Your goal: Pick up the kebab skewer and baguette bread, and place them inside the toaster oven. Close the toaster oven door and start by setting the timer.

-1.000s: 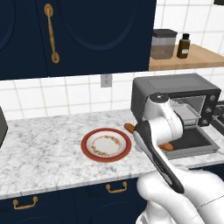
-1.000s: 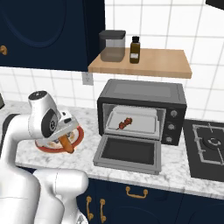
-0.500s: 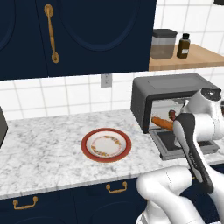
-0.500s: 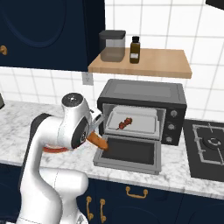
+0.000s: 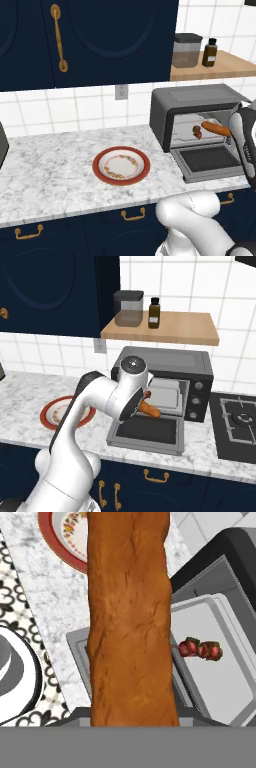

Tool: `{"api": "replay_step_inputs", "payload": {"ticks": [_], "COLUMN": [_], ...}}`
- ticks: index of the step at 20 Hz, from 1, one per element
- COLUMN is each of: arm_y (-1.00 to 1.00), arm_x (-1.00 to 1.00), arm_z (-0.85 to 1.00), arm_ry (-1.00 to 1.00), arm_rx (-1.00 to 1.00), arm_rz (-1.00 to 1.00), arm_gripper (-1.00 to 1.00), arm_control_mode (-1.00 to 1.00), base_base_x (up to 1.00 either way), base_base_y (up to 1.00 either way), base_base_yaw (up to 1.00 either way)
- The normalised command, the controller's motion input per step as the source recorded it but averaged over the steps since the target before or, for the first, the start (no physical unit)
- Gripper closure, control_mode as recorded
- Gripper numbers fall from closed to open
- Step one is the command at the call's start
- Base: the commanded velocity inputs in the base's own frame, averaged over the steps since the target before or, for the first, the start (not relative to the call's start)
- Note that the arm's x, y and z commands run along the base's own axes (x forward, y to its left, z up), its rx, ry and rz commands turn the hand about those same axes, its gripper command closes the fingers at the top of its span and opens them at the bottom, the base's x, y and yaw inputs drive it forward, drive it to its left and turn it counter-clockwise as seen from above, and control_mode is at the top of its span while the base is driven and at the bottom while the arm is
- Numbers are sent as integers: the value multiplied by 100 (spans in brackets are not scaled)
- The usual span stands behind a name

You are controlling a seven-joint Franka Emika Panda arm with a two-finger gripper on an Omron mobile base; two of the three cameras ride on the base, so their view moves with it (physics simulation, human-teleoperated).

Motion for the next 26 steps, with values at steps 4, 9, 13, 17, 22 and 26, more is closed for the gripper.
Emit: {"api": "replay_step_inputs", "payload": {"ticks": [4, 9, 13, 17, 22, 26], "arm_y": [-46, -3, 1, -16, -3, -21], "arm_x": [13, 37, 51, 57, 50, 23], "arm_z": [-2, -25, -35, -8, -1, -7], "arm_ry": [-6, -3, -11, -11, -9, 0], "arm_rx": [0, 0, 0, 0, 0, 0], "arm_rz": [2, 0, 0, 4, 4, 6], "arm_gripper": [100, 100, 100, 100, 100, 100], "arm_control_mode": [-100, -100, -100, -100, -100, -100], "base_base_x": [0, 0, 0, 0, 0, 0], "base_base_y": [0, 0, 0, 0, 0, 0], "base_base_yaw": [0, 0, 0, 0, 0, 0]}}
